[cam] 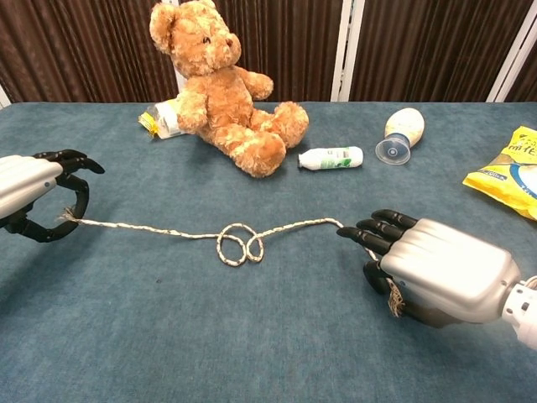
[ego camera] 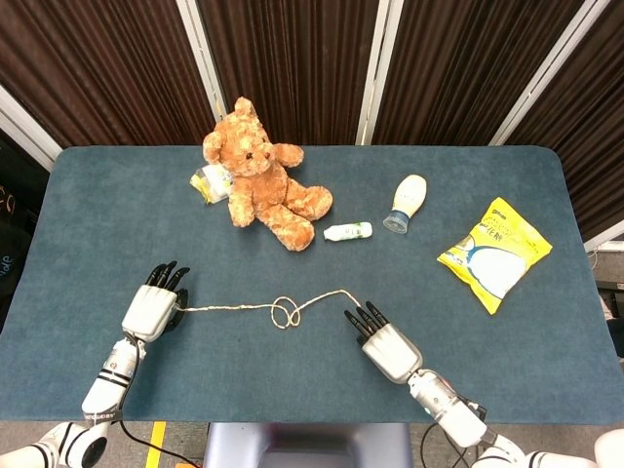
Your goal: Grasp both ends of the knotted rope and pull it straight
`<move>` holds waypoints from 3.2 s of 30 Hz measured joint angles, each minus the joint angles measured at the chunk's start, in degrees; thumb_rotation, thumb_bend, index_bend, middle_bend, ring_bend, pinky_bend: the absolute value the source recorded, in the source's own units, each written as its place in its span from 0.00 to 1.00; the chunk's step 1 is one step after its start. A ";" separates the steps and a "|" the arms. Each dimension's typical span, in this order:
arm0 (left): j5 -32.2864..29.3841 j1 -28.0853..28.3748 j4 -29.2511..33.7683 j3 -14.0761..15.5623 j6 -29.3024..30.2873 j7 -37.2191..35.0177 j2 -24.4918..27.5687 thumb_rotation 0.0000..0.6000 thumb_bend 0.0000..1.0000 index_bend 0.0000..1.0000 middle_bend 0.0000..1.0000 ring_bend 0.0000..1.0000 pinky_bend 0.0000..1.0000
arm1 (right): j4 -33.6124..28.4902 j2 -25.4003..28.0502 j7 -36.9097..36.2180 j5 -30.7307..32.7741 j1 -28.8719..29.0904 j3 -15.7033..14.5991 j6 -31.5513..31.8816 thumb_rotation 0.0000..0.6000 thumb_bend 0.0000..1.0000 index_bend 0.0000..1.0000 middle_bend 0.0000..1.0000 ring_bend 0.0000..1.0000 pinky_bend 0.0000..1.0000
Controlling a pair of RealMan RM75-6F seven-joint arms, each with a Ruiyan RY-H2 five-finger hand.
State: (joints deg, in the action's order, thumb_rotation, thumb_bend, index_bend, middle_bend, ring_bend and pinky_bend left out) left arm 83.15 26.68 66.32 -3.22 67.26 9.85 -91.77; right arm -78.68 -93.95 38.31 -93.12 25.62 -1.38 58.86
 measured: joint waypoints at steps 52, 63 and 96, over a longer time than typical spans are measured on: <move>-5.14 0.13 -4.82 -2.55 -2.64 0.67 4.25 1.00 0.45 0.62 0.14 0.00 0.13 | 7.28 9.73 -24.53 4.50 -2.68 3.62 11.78 1.00 0.56 0.78 0.15 0.00 0.00; -8.92 1.39 -9.06 -4.42 -5.25 4.74 3.10 1.00 0.45 0.62 0.14 0.01 0.13 | 11.94 11.71 -28.41 6.25 -3.22 4.29 11.55 1.00 0.56 0.78 0.15 0.00 0.00; -10.51 2.89 -22.21 -3.16 -13.24 -0.21 -2.91 1.00 0.45 0.63 0.14 0.01 0.13 | 25.23 6.30 -33.09 8.33 -4.40 2.83 7.76 1.00 0.56 0.77 0.15 0.00 0.00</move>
State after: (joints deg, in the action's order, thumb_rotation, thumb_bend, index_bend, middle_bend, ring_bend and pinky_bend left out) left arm 72.63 29.58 44.10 -6.38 54.03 9.64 -94.67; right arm -53.45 -87.65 5.22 -84.79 21.22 1.45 66.62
